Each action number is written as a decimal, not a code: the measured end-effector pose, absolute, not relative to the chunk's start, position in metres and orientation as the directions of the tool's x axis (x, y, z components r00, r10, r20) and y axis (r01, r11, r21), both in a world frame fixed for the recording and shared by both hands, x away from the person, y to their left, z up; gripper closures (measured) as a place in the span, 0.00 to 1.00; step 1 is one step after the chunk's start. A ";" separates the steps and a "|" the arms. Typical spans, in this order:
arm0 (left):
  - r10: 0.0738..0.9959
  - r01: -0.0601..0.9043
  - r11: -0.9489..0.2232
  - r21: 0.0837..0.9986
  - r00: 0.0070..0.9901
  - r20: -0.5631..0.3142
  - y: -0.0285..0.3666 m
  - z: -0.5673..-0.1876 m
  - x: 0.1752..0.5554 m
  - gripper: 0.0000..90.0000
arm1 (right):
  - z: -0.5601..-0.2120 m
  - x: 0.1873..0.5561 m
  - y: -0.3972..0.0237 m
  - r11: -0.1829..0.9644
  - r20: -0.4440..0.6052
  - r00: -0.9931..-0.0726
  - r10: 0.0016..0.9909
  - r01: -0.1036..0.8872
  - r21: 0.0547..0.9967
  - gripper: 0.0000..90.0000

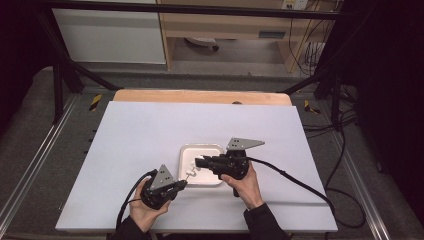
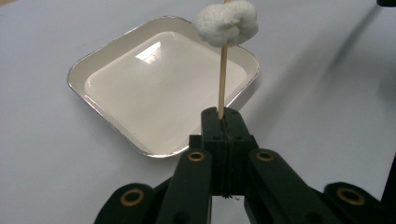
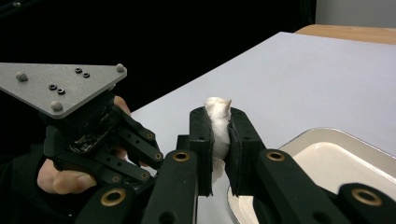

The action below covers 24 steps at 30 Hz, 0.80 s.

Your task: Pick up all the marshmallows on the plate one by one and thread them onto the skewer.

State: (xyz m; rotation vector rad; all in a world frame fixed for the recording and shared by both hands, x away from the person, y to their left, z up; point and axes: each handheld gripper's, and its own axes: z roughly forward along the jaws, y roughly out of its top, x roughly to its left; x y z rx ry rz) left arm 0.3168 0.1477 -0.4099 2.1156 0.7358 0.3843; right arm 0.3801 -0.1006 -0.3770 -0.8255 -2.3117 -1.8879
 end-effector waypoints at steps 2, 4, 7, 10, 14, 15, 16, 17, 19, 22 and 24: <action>0.625 0.369 -0.475 0.799 0.781 0.011 0.147 -0.411 0.317 0.99 | -0.378 0.380 -0.100 0.117 0.361 -0.855 0.372 0.428 0.896 0.91; 0.624 0.370 -0.472 0.800 0.782 0.007 0.147 -0.410 0.317 0.99 | -0.379 0.380 -0.100 0.116 0.364 -0.855 0.370 0.431 0.895 0.91; 0.627 0.361 -0.470 0.805 0.779 0.016 0.147 -0.409 0.317 0.99 | -0.377 0.381 -0.101 0.117 0.367 -0.856 0.363 0.433 0.894 0.91; 0.628 0.364 -0.468 0.805 0.778 0.013 0.147 -0.409 0.317 0.99 | -0.377 0.381 -0.100 0.114 0.366 -0.857 0.362 0.430 0.895 0.91; 0.624 0.371 -0.466 0.803 0.782 0.000 0.147 -0.411 0.318 0.99 | -0.379 0.381 -0.099 0.115 0.375 -0.852 0.366 0.441 0.890 0.91; 0.621 0.369 -0.462 0.806 0.784 -0.003 0.146 -0.412 0.318 0.99 | -0.379 0.381 -0.099 0.122 0.371 -0.854 0.366 0.439 0.890 0.91; 0.618 0.368 -0.457 0.810 0.786 -0.008 0.146 -0.412 0.318 0.99 | -0.378 0.382 -0.100 0.125 0.368 -0.853 0.371 0.438 0.890 0.90; 0.618 0.366 -0.449 0.815 0.786 -0.013 0.146 -0.411 0.319 0.99 | -0.377 0.382 -0.101 0.126 0.358 -0.853 0.381 0.431 0.893 0.89; 0.618 0.358 -0.425 0.831 0.786 -0.023 0.148 -0.409 0.319 0.99 | -0.374 0.381 -0.103 0.116 0.344 -0.853 0.393 0.417 0.901 0.86; 0.623 0.355 -0.416 0.837 0.782 -0.022 0.150 -0.407 0.319 0.99 | -0.371 0.380 -0.104 0.093 0.323 -0.845 0.426 0.396 0.913 0.70; 0.632 0.363 -0.408 0.838 0.774 -0.027 0.152 -0.408 0.320 0.99 | -0.371 0.382 -0.104 0.100 0.322 -0.843 0.431 0.399 0.911 0.64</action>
